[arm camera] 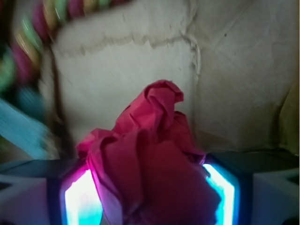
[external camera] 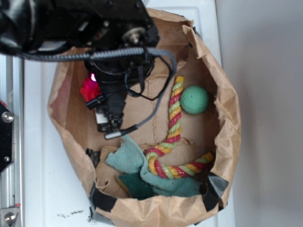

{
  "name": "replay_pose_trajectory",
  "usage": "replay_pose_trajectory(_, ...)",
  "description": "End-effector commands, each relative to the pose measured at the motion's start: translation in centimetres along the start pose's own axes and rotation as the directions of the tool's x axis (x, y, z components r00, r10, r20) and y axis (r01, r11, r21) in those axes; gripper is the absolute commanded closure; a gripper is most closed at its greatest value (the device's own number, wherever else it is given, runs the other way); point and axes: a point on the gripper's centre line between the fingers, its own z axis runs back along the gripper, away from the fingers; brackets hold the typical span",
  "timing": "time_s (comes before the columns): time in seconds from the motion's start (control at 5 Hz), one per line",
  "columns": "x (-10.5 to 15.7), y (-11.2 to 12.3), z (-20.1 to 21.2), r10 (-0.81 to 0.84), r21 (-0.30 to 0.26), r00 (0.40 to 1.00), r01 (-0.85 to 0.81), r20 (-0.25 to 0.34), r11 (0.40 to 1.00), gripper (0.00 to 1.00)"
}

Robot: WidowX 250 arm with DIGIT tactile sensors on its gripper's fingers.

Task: Grab the red paper.

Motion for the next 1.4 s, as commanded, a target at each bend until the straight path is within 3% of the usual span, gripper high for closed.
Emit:
replay_pose_trajectory(0.0,-0.6,-1.7,3.9,0.135,0.127,0.977,-0.157,0.163,0.979,1.00)
replay_pose_trajectory(0.2,-0.1,-2.5,4.6,0.293,0.173,0.951,-0.307,0.104,0.936,1.00)
replay_pose_trajectory(0.4,0.6,-3.9,5.5,0.339,0.194,0.937,-0.349,0.087,0.917,1.00)
replay_pose_trajectory(0.6,0.3,-4.4,6.9,0.303,0.152,0.945,-0.320,0.123,0.935,1.00)
replay_pose_trajectory(0.8,-0.3,-4.5,7.5,0.240,0.135,0.951,-0.268,0.197,0.954,1.00)
replay_pose_trajectory(1.0,-1.0,-5.5,8.2,0.044,0.147,0.947,-0.095,0.319,0.984,1.00)
replay_pose_trajectory(1.2,-1.0,-6.0,8.3,-0.126,0.172,0.938,0.073,0.324,0.982,1.00)
